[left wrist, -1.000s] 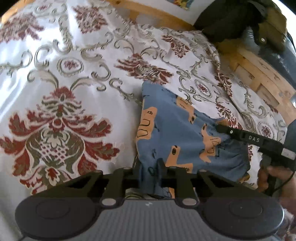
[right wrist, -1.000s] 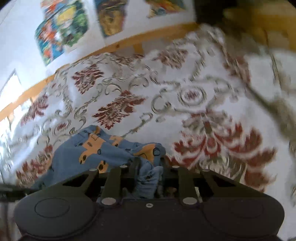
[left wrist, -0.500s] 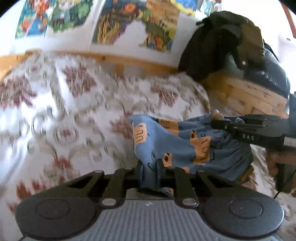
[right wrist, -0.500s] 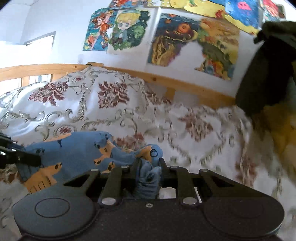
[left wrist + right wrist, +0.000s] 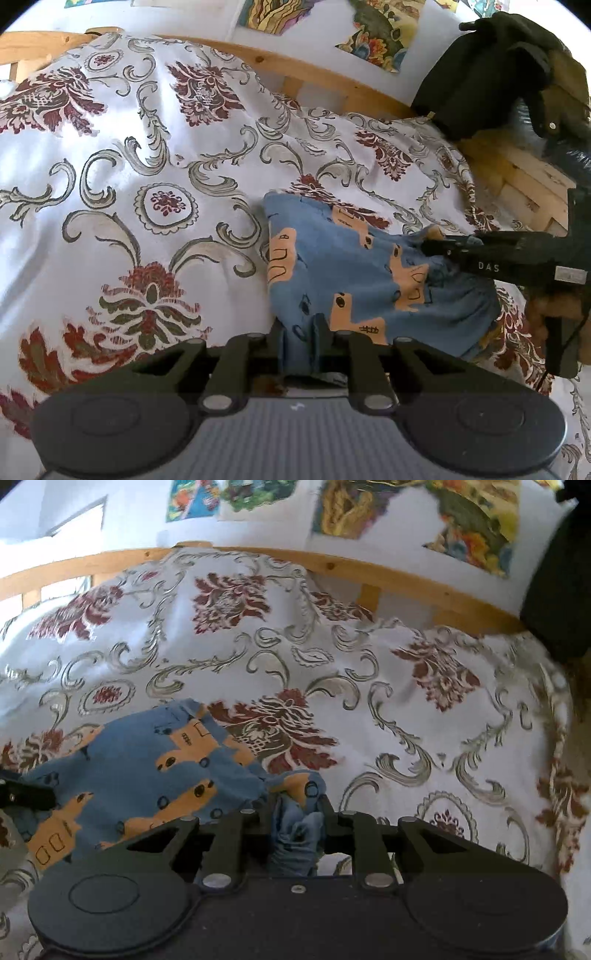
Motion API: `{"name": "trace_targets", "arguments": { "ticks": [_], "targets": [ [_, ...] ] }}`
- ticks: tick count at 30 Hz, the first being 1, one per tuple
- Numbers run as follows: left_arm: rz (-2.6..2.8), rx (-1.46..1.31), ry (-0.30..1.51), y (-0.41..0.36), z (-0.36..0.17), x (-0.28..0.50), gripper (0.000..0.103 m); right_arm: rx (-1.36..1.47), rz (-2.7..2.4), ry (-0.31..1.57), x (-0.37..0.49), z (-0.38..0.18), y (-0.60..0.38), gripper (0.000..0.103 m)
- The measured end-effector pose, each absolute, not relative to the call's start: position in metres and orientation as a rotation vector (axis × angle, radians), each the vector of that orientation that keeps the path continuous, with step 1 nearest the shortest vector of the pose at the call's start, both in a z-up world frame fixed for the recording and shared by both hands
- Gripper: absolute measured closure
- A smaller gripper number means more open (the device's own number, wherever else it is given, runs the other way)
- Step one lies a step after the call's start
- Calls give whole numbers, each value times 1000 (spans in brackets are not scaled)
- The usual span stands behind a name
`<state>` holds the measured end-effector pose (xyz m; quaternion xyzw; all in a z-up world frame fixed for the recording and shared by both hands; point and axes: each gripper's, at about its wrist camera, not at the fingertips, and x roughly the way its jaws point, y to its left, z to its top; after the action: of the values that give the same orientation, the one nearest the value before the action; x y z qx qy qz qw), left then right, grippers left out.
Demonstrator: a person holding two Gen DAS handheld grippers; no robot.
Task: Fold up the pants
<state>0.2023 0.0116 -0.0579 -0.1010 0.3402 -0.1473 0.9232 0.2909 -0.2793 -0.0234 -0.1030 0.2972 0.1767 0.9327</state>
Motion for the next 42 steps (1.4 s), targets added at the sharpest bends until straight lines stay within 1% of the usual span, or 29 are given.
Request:
{"name": "trace_targets", "arguments": {
  "ticks": [3, 4, 5, 6, 7, 8, 9, 10, 11, 12, 13, 14, 15, 16, 17, 19, 20, 26, 32, 36, 42],
  "targets": [
    [-297, -207, 710, 12, -59, 204, 83, -204, 353, 591, 289, -22, -280, 77],
    [-295, -212, 716, 14, -58, 204, 81, -197, 350, 588, 288, -21, -280, 75],
    [-292, -216, 722, 14, -57, 204, 77, -189, 346, 583, 288, -20, -280, 72],
    [-292, -222, 727, 15, -56, 204, 75, -180, 342, 577, 287, -19, -281, 65],
    [-293, -225, 735, 16, -55, 205, 70, -172, 339, 570, 286, -18, -282, 58],
    [-286, -225, 740, 16, -54, 204, 64, -167, 332, 561, 283, -16, -283, 54],
    [-278, -220, 744, 17, -52, 203, 60, -159, 321, 546, 278, -12, -283, 45],
    [-268, -214, 746, 17, -51, 202, 49, -149, 315, 530, 272, -8, -284, 37],
    [-255, -207, 744, 17, -48, 200, 42, -140, 312, 515, 266, -4, -284, 34],
    [-247, -201, 740, 17, -45, 197, 40, -133, 308, 498, 259, 1, -284, 27],
    [-241, -193, 734, 17, -41, 193, 35, -126, 301, 480, 250, 6, -283, 21],
    [-240, -187, 729, 17, -37, 190, 27, -115, 295, 463, 241, 11, -283, 19],
    [-232, -179, 722, 16, -33, 185, 22, -100, 292, 450, 232, 15, -283, 14],
    [-218, -171, 712, 15, -28, 180, 14, -80, 290, 439, 221, 20, -283, 9],
    [-201, -163, 699, 15, -23, 174, 9, -65, 287, 431, 212, 23, -283, 6],
    [-176, -139, 675, 13, -13, 161, 3, -41, 278, 410, 190, 29, -282, 1],
    [-166, -125, 665, 12, -8, 154, 1, -35, 274, 405, 178, 31, -281, 1],
    [-81, -95, 647, 8, 16, 113, 0, -2, 226, 389, 114, 40, -275, 1],
    [-16, -82, 622, 11, 26, 65, 0, 7, 201, 401, 62, 40, -269, 1],
    [4, -92, 596, 17, 29, 42, 0, 7, 203, 420, 47, 40, -268, 1],
    [12, -75, 601, 16, 28, 38, 0, 14, 204, 427, 39, 41, -269, 1]
  ]
}}
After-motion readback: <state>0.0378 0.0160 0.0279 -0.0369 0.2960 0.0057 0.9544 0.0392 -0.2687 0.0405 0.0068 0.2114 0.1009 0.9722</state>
